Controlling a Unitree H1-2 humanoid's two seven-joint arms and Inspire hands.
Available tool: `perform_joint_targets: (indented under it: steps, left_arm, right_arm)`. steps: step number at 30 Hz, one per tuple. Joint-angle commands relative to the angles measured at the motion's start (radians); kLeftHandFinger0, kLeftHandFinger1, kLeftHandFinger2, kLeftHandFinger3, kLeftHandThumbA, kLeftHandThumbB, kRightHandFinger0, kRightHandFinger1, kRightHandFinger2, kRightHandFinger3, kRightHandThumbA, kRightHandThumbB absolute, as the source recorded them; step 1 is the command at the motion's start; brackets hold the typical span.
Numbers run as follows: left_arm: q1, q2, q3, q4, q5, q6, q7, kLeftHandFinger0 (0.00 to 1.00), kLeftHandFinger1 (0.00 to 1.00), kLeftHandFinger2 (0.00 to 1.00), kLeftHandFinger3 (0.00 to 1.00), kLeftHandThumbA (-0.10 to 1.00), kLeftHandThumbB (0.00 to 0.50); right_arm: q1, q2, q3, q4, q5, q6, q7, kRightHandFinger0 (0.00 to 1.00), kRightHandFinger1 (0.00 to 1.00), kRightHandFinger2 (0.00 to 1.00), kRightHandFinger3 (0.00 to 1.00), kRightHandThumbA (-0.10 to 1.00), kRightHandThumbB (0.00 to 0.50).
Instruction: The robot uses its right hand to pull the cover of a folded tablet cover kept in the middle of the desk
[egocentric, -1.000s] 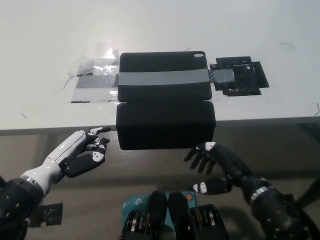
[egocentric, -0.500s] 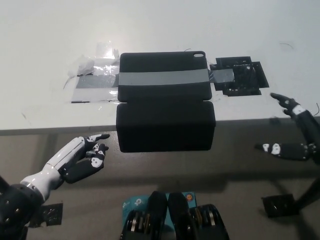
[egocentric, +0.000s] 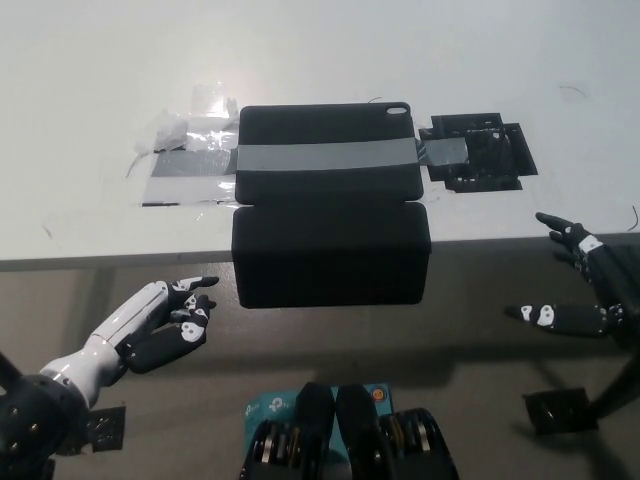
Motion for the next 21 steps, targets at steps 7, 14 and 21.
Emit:
perform_joint_targets:
  steps: [7, 14, 21]
  left_arm:
    - [-0.004, 0.011, 0.02, -0.036, -0.005, 0.012, -0.007, 0.82, 0.85, 0.99, 1.0, 1.0, 0.114]
    - [-0.004, 0.011, 0.022, -0.044, -0.002, 0.012, -0.005, 0.82, 0.85, 0.99, 1.0, 1.0, 0.102]
    - [-0.004, 0.013, 0.023, -0.046, -0.004, 0.012, -0.007, 0.82, 0.86, 1.0, 1.0, 1.0, 0.1]
  right_arm:
    - [-0.017, -0.034, 0.03, -0.037, 0.015, -0.037, -0.02, 0.94, 1.0, 1.0, 1.0, 1.0, 0.123]
    - [-0.018, -0.043, 0.044, -0.046, 0.01, -0.039, -0.028, 0.95, 1.0, 1.0, 1.0, 0.99, 0.033]
    - [-0.019, -0.046, 0.049, -0.042, 0.01, -0.043, -0.043, 0.93, 0.96, 1.0, 1.0, 0.94, 0.006]
